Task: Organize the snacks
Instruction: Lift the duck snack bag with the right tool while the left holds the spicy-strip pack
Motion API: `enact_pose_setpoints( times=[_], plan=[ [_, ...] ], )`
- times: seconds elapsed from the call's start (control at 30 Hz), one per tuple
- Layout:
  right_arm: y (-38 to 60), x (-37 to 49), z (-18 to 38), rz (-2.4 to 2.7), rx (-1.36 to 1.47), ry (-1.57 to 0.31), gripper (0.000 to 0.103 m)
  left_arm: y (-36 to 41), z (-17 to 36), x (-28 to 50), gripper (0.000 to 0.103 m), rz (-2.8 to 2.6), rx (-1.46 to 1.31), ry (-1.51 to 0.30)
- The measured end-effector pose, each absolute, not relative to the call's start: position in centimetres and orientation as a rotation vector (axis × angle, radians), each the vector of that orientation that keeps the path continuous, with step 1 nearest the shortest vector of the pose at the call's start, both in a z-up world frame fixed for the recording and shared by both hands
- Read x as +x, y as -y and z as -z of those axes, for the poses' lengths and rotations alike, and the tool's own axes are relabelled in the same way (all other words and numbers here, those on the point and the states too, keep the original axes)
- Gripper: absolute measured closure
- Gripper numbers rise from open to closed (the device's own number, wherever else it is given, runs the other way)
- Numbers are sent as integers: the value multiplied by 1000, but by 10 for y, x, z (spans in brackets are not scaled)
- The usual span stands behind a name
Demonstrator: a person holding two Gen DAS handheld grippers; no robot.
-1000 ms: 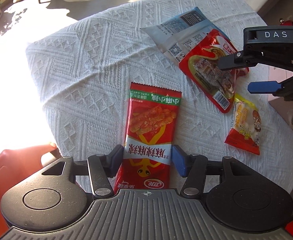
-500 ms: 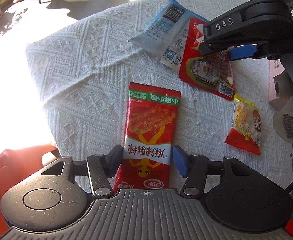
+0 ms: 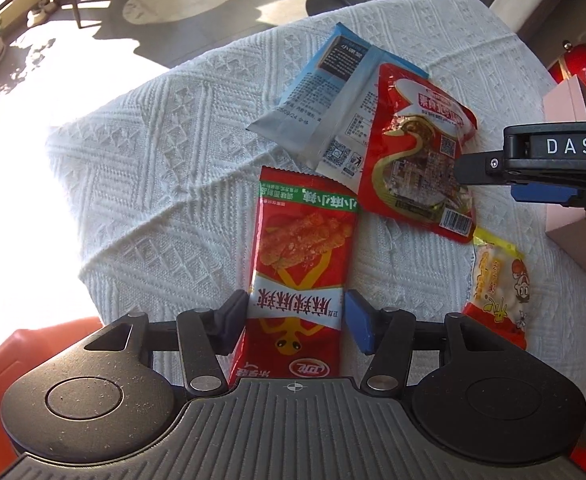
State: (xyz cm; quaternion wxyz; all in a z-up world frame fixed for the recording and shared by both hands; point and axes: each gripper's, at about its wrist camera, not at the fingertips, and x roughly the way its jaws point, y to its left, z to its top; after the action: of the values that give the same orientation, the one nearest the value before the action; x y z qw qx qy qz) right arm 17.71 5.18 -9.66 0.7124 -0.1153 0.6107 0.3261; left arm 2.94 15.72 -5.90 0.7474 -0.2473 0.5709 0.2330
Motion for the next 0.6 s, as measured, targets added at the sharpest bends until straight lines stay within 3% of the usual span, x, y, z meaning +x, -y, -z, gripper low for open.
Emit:
enact_pose_setpoints(
  times=[0.17, 0.23, 0.37, 0.43, 0.5, 0.6],
  plan=[
    [-83, 194, 116, -666, -185, -1429, 30, -155, 60, 26, 44, -510, -539, -1255],
    [-99, 195, 122, -658, -179, -1444, 15, -156, 60, 24, 44, -507, -548, -1253],
    [-130, 190, 129, -649, -276, -1382, 4, -158, 60, 24, 44, -506, -566, -1250],
    [-136, 187, 129, -670, -310, -1348, 5, -158, 59, 23, 44, -507, -572, -1247],
    [-135, 182, 123, -737, -348, -1321, 17, -159, 60, 22, 43, -503, -573, -1246],
    [-122, 176, 114, -809, -390, -1318, 25, -159, 60, 24, 43, -491, -570, -1249]
  ],
)
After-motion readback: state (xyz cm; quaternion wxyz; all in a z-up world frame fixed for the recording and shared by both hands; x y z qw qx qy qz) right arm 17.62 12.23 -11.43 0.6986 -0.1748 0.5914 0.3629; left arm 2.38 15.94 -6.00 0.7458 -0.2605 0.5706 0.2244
